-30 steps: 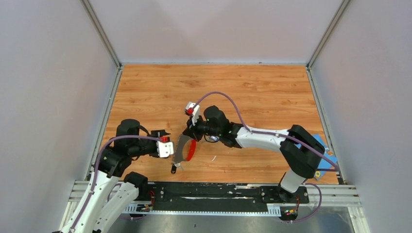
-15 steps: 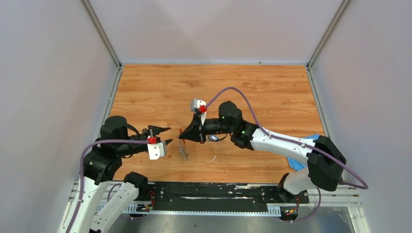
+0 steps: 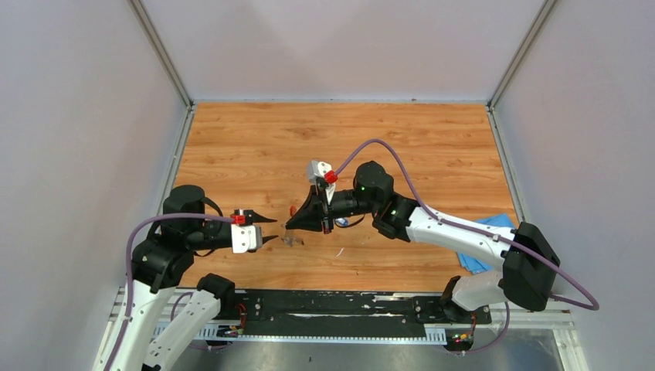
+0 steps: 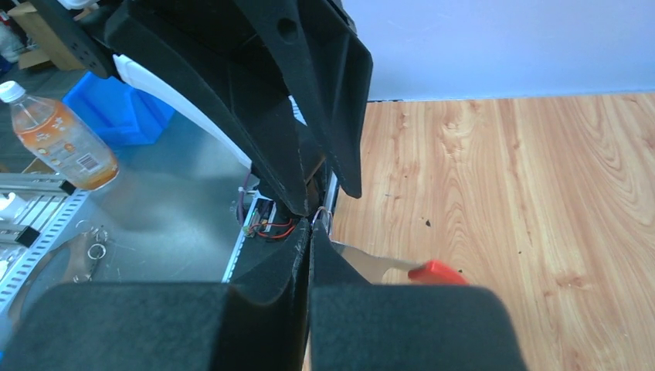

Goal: Put the keys on the keyring

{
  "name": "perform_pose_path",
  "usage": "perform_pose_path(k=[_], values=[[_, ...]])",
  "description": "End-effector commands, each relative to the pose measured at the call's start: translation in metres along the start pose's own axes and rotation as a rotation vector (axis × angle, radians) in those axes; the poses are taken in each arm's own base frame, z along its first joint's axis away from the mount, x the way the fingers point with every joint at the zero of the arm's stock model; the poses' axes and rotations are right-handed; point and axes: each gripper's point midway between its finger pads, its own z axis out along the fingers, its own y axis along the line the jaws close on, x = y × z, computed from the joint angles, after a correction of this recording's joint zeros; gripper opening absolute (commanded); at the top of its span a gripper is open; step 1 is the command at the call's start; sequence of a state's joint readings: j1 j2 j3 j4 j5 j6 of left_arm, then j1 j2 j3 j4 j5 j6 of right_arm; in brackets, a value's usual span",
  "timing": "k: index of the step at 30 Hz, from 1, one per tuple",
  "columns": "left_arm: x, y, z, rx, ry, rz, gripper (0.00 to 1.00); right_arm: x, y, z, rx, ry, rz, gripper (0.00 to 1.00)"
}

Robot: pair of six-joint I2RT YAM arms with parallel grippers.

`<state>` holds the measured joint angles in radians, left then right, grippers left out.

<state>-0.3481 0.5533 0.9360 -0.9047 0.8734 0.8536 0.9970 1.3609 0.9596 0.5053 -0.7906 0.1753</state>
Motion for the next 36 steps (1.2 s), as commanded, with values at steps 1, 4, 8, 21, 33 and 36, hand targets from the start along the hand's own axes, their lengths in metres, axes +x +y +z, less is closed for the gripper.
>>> perform_pose_path(k=[1,4,8,21,33,36], values=[[-0.008,-0.005,0.000,0.029,-0.030,-0.039,0.40,-0.029,0.027,0.001,-0.110,-0.051,-0.052,0.00],[-0.011,-0.007,0.000,0.038,-0.042,-0.049,0.39,-0.030,0.031,0.001,-0.130,-0.050,-0.057,0.00],[-0.016,-0.012,0.001,0.066,-0.067,-0.083,0.38,-0.033,0.035,0.002,-0.155,-0.060,-0.060,0.00],[-0.024,-0.015,0.003,0.107,-0.099,-0.149,0.33,-0.038,0.040,0.009,-0.190,-0.061,-0.078,0.00],[-0.029,-0.014,0.002,0.107,-0.104,-0.172,0.25,-0.030,0.038,0.013,-0.180,-0.027,-0.095,0.00],[-0.025,-0.015,0.003,0.107,-0.096,-0.178,0.21,-0.032,0.039,0.013,-0.180,-0.025,-0.100,0.00]])
